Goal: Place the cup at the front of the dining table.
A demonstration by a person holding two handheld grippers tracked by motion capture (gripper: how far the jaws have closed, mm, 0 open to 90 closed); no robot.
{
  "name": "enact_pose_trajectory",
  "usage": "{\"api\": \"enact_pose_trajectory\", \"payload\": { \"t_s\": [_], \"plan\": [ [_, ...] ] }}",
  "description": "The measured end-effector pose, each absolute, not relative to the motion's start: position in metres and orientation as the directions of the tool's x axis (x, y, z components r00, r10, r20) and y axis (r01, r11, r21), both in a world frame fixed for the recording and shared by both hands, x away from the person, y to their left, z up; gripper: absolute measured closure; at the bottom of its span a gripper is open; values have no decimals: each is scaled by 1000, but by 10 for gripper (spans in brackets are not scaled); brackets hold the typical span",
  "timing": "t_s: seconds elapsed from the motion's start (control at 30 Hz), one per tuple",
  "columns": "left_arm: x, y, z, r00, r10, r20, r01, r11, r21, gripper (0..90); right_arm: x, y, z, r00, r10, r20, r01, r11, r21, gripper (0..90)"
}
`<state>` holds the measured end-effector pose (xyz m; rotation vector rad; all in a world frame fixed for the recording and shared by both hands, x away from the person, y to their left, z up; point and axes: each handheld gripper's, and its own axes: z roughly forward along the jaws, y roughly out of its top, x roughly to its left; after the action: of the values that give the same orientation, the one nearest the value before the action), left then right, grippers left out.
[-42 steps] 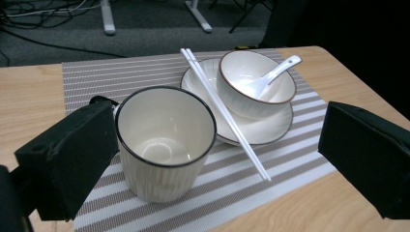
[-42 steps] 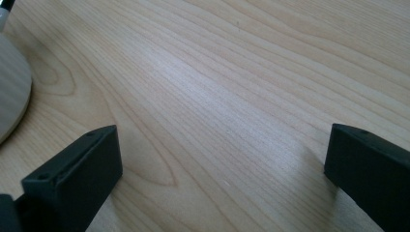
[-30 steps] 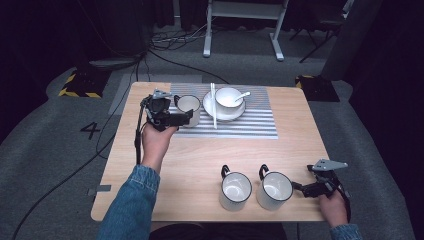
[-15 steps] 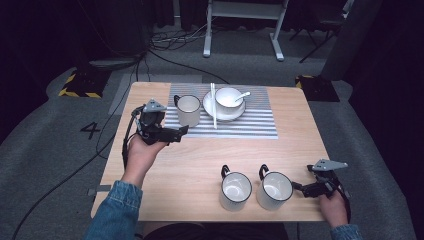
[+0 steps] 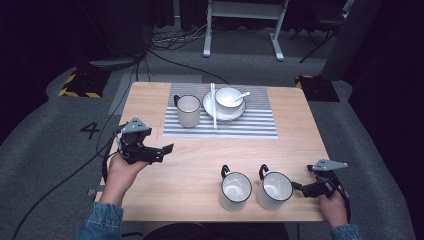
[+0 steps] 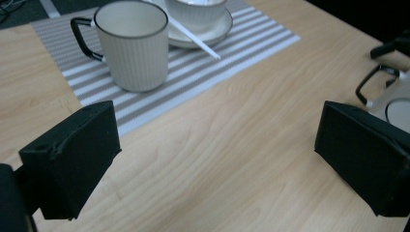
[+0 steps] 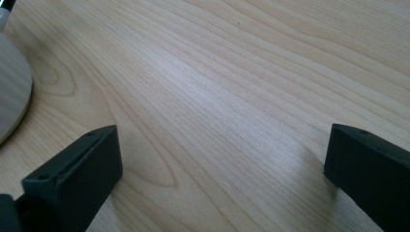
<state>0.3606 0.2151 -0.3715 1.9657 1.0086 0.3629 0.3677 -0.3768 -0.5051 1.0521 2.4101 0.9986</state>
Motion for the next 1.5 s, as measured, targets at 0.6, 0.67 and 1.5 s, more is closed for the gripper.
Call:
{"api": "enact_pose_trajectory", "payload": {
  "t_s": [0.6,0.67,1.5],
  "plan": [
    [303,227,-421,635,771,-50,523,-381,762,25,367,-376,-505,-679,734,-15,508,485,712,1],
    [301,228,-424,636,770,-55,543,-396,740,24,367,-376,-505,-679,734,-15,507,484,713,1],
    [295,243,-484,455,880,-137,722,-275,635,28,366,-376,-505,-687,727,-16,502,490,713,1]
  ]
}}
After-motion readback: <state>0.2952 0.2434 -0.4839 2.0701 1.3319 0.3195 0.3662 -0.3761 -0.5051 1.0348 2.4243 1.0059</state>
